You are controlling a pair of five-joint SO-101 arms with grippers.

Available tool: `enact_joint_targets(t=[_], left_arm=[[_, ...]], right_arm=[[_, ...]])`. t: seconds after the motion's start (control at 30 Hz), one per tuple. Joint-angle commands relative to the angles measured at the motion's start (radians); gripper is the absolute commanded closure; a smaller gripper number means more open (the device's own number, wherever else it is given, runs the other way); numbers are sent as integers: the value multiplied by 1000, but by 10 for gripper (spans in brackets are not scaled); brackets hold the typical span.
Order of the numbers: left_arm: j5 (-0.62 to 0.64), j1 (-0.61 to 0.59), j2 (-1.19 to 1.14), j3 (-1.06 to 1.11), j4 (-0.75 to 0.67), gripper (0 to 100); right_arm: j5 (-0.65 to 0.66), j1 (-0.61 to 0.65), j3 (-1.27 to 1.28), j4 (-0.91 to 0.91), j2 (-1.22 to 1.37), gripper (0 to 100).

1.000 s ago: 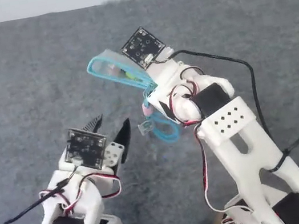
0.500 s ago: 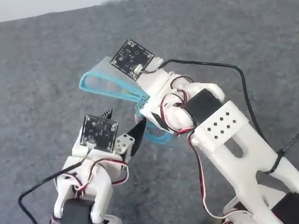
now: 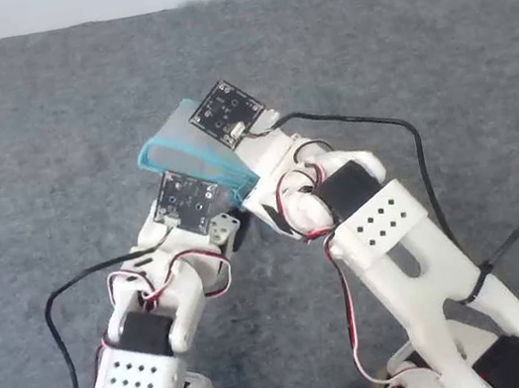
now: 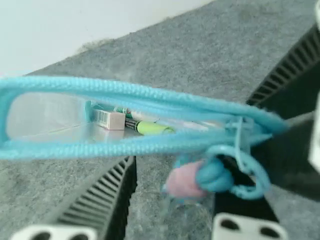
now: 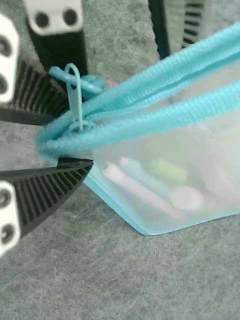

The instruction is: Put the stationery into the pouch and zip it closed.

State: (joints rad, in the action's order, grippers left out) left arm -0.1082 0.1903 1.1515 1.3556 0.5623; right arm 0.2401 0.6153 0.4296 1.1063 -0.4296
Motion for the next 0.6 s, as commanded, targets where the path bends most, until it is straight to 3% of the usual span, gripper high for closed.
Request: enact_joint_targets(t=[0.0, 0.2, 0.57], left_arm=[[-12, -5, -32, -13, -44, 837], [-8, -69, 40, 25, -31, 997], [-8, -201, 221, 42, 69, 988]], right_arm=[[-11, 1, 41, -50, -12, 991], [35, -19, 135, -120, -5, 991], [100, -110, 267, -225, -4, 991]])
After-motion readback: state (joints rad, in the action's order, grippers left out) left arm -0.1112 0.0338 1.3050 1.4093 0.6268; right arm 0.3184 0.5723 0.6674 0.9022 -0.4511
